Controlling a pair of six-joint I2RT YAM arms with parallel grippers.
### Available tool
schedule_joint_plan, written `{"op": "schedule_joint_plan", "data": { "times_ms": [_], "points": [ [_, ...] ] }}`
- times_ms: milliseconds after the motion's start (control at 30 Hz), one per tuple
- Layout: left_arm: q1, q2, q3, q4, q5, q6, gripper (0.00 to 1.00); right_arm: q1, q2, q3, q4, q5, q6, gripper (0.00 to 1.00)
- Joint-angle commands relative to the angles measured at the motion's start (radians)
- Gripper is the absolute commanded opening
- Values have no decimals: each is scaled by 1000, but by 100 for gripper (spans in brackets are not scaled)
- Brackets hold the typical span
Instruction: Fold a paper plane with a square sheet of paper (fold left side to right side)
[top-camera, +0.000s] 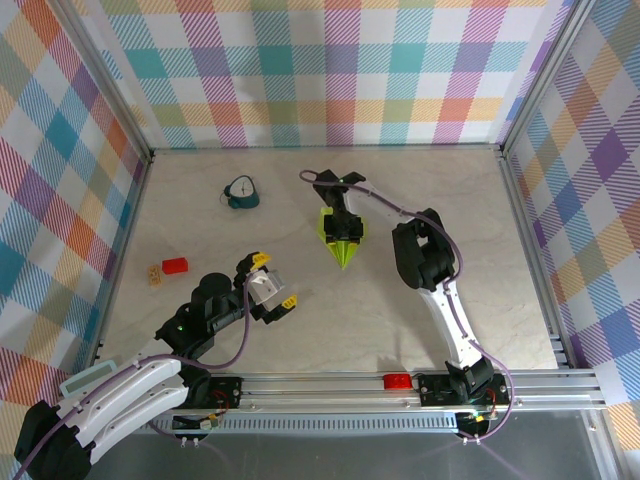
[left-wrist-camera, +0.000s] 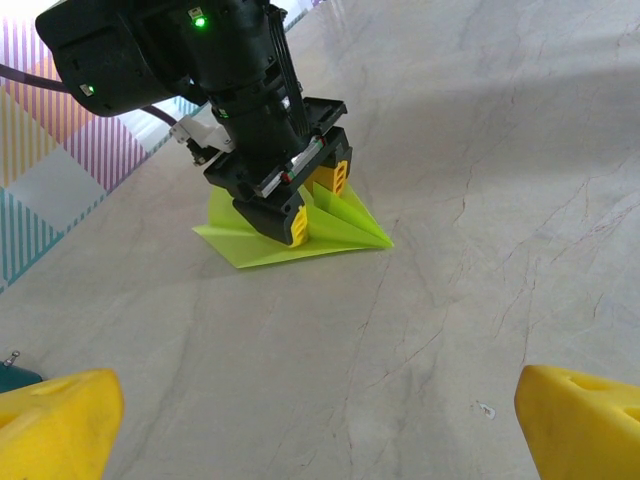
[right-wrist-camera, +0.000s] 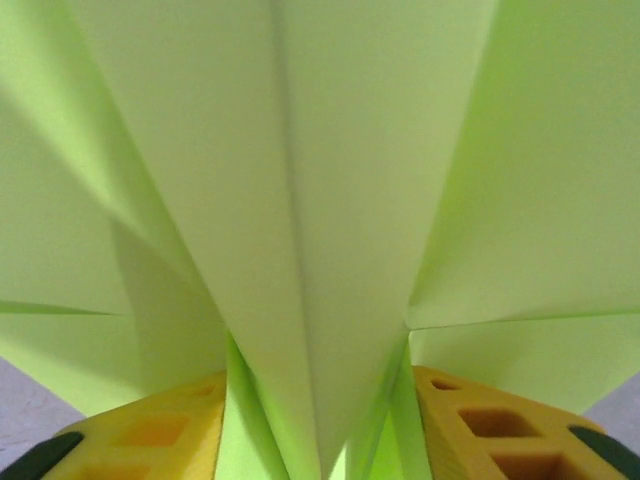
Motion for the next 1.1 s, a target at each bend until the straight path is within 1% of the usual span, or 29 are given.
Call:
{"op": "schedule_joint_plan", "data": {
  "times_ms": [0, 100, 400, 1067],
  "points": [
    [7, -6, -11, 35, 11, 2, 100, 12, -18, -60, -2, 41, 14, 47],
    [7, -6, -10, 35, 10, 2, 100, 12, -41, -90, 20, 38, 17, 51],
    [7, -4, -11, 34, 10, 3, 100, 15, -92, -107, 33, 5, 14, 51],
    [7, -6, -11, 32, 8, 4, 100, 30, -176, -165, 30, -16, -34, 52]
  ]
}}
